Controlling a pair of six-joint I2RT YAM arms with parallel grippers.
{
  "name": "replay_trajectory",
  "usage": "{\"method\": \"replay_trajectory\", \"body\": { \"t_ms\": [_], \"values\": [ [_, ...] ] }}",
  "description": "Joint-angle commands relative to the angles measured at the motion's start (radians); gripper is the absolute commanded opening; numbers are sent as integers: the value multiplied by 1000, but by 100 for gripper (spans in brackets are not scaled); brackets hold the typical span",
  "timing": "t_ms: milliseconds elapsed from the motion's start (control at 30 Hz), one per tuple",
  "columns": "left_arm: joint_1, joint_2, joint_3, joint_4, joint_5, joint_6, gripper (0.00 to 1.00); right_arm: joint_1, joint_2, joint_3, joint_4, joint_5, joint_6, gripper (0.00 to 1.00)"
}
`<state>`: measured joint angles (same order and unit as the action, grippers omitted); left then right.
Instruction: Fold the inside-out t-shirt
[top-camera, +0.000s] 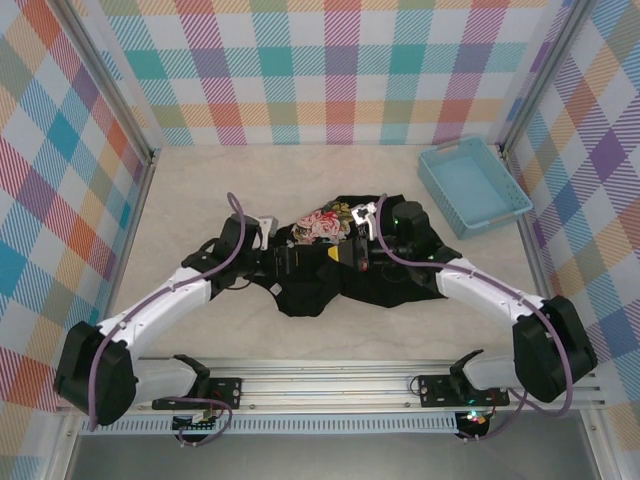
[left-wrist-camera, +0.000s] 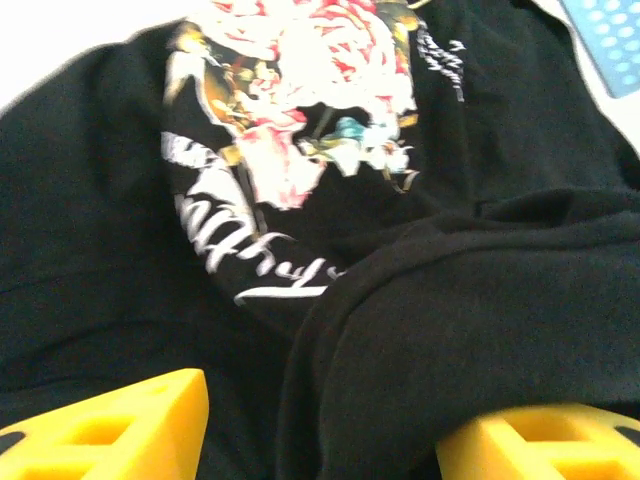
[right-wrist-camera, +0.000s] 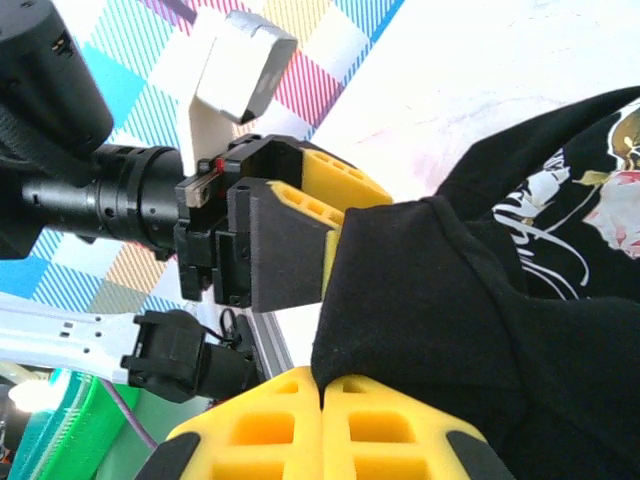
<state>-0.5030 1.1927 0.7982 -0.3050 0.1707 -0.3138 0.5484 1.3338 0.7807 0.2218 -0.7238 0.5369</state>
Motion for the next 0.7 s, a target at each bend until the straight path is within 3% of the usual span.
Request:
{"method": "replay_trajectory", "body": {
  "t_ms": [0, 67, 167, 300, 500, 667],
  "values": [
    [-32, -128, -3, -68, -131, 41, 67, -10, 25, 18, 100, -44, 96, 0],
    [-64, -208, -24, -31, -89, 72, 70, -15, 37, 33, 99, -31, 126, 0],
    [-109, -285, -56, 89, 67, 109, 69, -14, 52, 47, 82, -8, 148, 0],
    [-142, -204, -26, 131, 247, 131, 69, -18, 67, 48, 88, 3, 167, 0],
    [-170, -53, 34, 118, 272, 174, 67, -21, 59, 43, 88, 11, 173, 0],
    [-172, 26, 52, 146, 288, 179, 48, -22, 55, 38, 88, 12, 172, 0]
  ]
}}
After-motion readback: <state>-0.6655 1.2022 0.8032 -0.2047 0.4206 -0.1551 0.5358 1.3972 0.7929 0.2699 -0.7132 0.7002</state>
